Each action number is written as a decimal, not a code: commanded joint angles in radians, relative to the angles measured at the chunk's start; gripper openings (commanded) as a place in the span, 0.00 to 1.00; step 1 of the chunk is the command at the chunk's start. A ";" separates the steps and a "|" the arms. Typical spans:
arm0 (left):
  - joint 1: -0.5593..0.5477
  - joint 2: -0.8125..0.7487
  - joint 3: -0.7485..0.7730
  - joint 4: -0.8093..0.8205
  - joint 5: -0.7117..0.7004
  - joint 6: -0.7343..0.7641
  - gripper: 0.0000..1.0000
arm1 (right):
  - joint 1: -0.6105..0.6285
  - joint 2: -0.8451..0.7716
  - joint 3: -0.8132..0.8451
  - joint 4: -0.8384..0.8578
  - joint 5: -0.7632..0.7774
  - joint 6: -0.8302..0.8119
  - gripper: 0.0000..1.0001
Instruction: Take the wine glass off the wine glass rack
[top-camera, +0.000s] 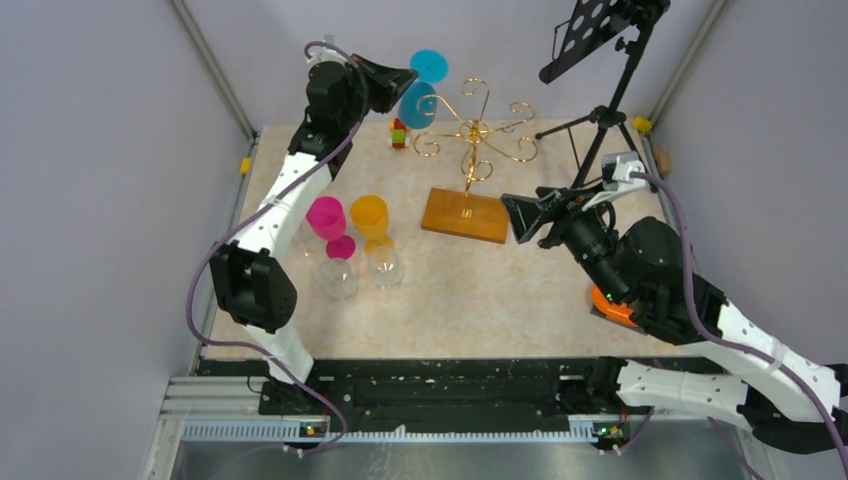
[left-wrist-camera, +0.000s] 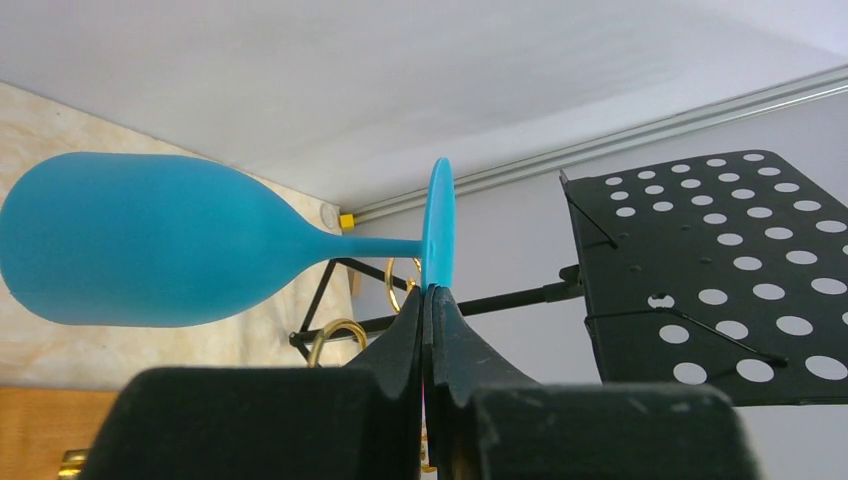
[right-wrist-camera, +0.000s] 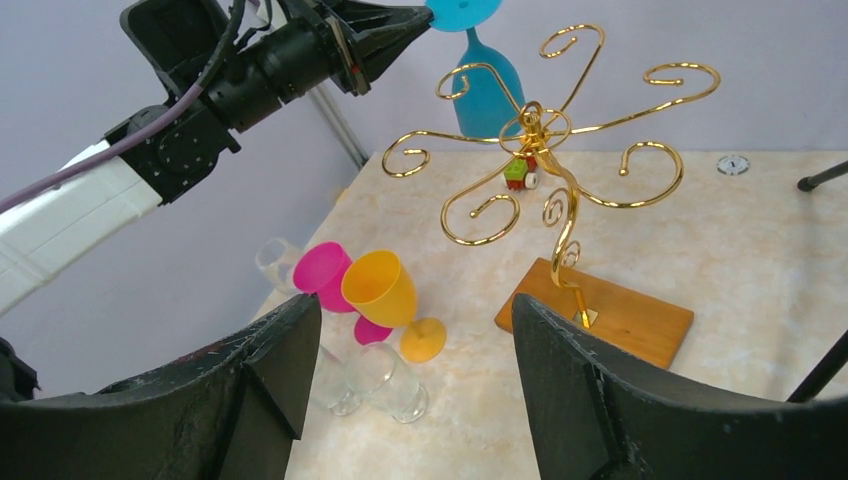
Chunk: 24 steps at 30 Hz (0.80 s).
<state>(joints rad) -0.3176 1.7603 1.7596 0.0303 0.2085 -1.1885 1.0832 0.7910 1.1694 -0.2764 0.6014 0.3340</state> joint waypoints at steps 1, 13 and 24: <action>0.042 -0.076 0.015 0.071 0.094 0.038 0.00 | -0.005 0.014 0.017 0.041 -0.037 -0.011 0.72; 0.168 -0.297 -0.130 0.010 0.205 0.050 0.00 | -0.006 0.060 0.004 0.133 -0.155 -0.023 0.71; 0.196 -0.563 -0.267 -0.133 0.277 0.140 0.00 | -0.006 0.168 0.003 0.300 -0.489 -0.173 0.70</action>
<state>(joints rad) -0.1257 1.3056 1.5288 -0.0551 0.4507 -1.1156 1.0832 0.9218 1.1694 -0.1066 0.3164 0.2718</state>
